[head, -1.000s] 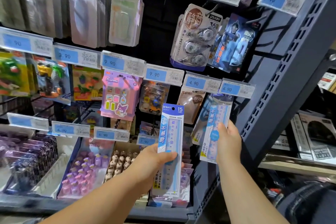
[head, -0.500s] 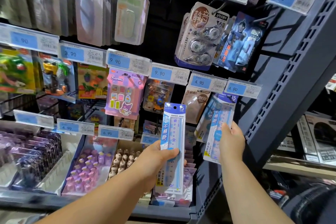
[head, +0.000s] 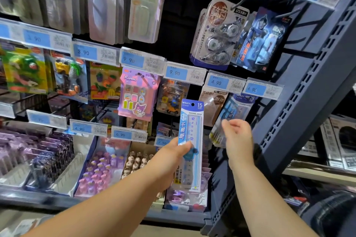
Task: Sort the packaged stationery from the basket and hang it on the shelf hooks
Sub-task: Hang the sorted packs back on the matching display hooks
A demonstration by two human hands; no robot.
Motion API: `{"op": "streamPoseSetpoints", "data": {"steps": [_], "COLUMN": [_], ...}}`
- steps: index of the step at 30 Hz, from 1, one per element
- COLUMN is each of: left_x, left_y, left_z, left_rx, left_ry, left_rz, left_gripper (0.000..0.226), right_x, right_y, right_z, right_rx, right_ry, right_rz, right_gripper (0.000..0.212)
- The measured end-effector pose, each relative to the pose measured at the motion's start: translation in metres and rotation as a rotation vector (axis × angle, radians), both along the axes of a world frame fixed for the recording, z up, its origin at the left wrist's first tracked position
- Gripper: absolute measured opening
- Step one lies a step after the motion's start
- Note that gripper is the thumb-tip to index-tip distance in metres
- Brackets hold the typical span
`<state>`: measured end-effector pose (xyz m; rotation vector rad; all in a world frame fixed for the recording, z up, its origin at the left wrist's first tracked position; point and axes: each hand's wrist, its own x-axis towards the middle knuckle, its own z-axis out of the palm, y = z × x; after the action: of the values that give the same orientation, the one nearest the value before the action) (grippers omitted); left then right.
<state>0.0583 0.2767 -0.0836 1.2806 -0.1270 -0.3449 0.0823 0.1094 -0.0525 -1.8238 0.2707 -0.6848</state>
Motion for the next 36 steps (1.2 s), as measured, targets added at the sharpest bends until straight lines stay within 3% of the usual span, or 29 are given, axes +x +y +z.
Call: {"op": "streamPoseSetpoints", "data": {"steps": [3,6,12,14,20,36], "left_x": [0.002,0.003,0.009,0.011,0.014,0.033], "left_y": [-0.003,-0.010,-0.029,-0.037,-0.057,-0.090], "left_z": [-0.004,-0.005,-0.006,-0.009,-0.012,-0.010], "left_rx": [0.017,0.019,0.102,0.152,0.257,0.508], "left_ry": [-0.028,-0.052,-0.061,-0.064,-0.126,-0.269], "left_rz": [-0.013,-0.052,-0.024,-0.037,-0.036,0.014], "left_gripper": [0.022,0.025,0.005,0.008,0.009,0.013], "right_x": [-0.010,-0.015,-0.014,-0.015,-0.012,0.010], "right_y": [0.006,0.005,-0.015,-0.025,-0.045,-0.060], "right_z": [0.001,-0.003,-0.003,-0.004,-0.004,-0.004], "right_rx": [-0.018,-0.041,0.175,0.218,0.219,0.255], "right_ry": [0.156,0.207,0.139,0.116,0.081,-0.007], "right_rz": [0.443,0.607,0.441,0.366,0.216,0.056], "right_gripper": [0.008,0.009,0.012,0.011,0.011,0.010]}}
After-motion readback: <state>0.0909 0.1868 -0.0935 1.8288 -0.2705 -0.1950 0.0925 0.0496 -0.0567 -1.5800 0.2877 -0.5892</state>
